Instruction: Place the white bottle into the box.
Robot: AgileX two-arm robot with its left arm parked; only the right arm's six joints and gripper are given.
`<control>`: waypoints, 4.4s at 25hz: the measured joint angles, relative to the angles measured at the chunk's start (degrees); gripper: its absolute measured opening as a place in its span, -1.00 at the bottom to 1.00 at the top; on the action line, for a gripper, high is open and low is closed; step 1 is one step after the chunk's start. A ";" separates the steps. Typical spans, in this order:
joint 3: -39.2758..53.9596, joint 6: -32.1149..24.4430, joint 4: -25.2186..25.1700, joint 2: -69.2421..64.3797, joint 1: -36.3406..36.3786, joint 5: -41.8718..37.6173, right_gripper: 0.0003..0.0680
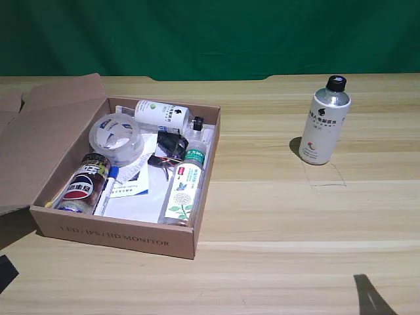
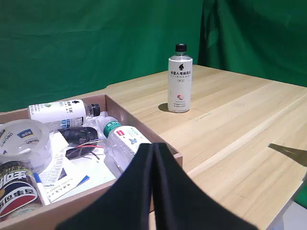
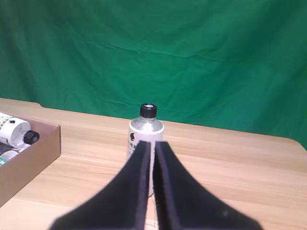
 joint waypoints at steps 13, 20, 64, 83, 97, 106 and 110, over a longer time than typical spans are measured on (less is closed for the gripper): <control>0.00 0.00 -0.05 4.97 0.00 2.93 -1.00; 0.00 0.06 -0.05 12.25 0.00 2.97 -0.90; -39.18 12.80 0.01 75.14 10.24 -9.35 0.97; -47.27 13.65 0.15 86.19 10.24 -14.41 0.95; -53.85 15.31 0.29 92.87 8.54 -16.74 0.91; -55.40 15.88 -0.01 96.14 3.43 -14.00 0.89; -57.79 15.88 -0.33 99.11 2.51 -11.63 0.86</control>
